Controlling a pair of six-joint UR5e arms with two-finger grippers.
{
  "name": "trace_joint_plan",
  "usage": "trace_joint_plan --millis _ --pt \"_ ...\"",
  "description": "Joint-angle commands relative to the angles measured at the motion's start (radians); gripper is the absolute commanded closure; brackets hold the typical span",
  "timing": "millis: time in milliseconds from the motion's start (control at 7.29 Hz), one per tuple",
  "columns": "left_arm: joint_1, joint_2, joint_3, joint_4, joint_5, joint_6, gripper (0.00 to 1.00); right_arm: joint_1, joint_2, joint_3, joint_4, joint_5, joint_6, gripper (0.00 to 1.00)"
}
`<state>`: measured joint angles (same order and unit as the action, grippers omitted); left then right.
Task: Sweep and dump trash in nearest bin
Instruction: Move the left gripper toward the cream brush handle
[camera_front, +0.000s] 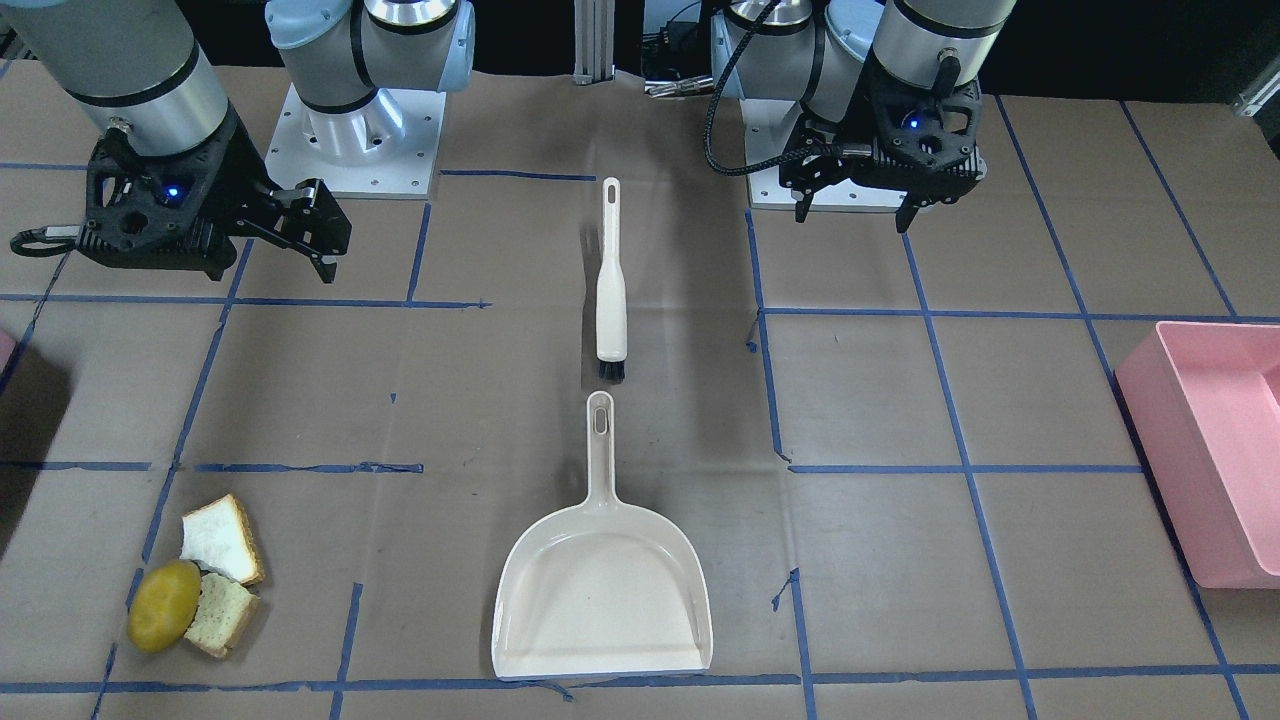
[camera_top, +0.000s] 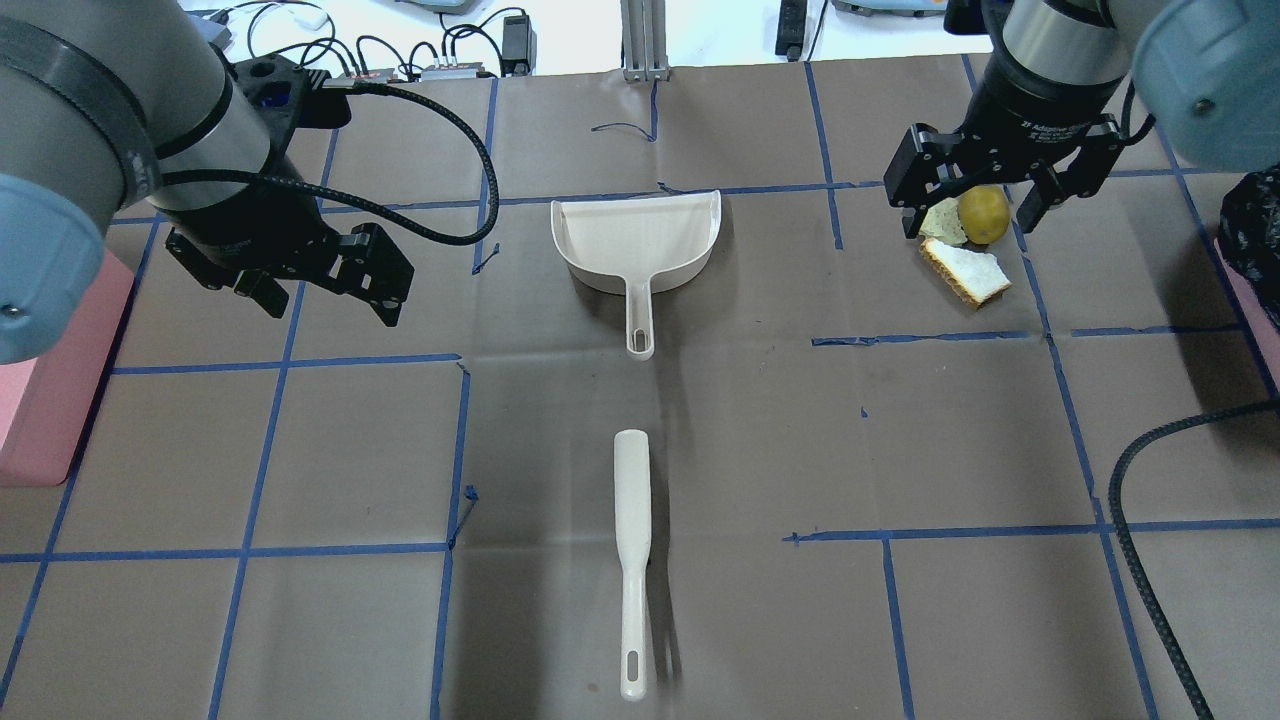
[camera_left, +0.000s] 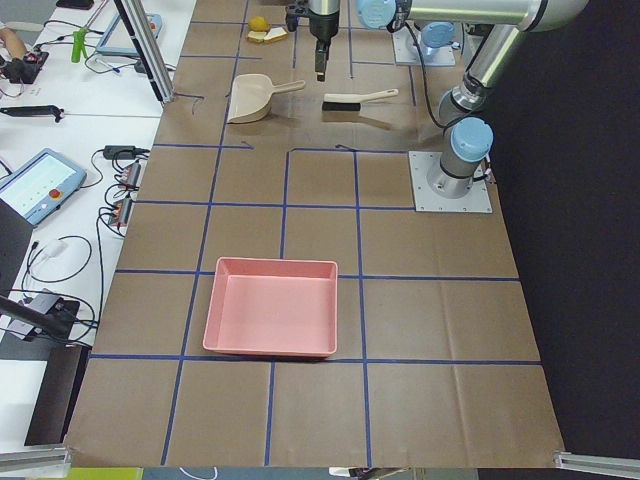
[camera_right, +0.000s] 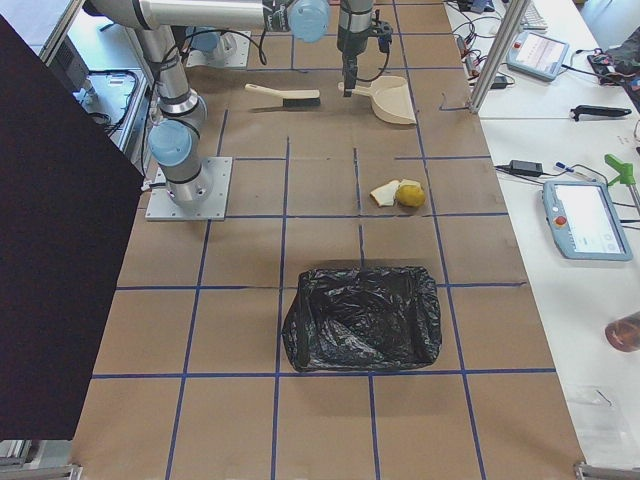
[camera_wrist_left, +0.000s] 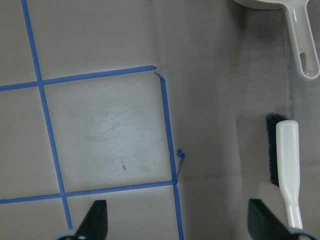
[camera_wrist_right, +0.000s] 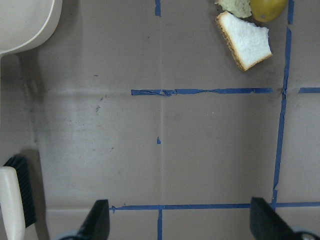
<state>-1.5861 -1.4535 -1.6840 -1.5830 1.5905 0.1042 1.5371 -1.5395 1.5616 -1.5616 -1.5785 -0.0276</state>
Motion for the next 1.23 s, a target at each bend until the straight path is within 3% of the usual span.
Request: trace_joint_plan --millis 0,1097 --pt "0.0 0.01 -0.003 -0.005 0.0 0.0 0.0 0.0 0.001 0.0 0.0 0.0 0.0 0.0" --pt "-0.003 0.039 -0.046 0.003 -0.003 -0.003 0.0 0.0 -0.001 0.0 0.0 0.0 0.0 0.0"
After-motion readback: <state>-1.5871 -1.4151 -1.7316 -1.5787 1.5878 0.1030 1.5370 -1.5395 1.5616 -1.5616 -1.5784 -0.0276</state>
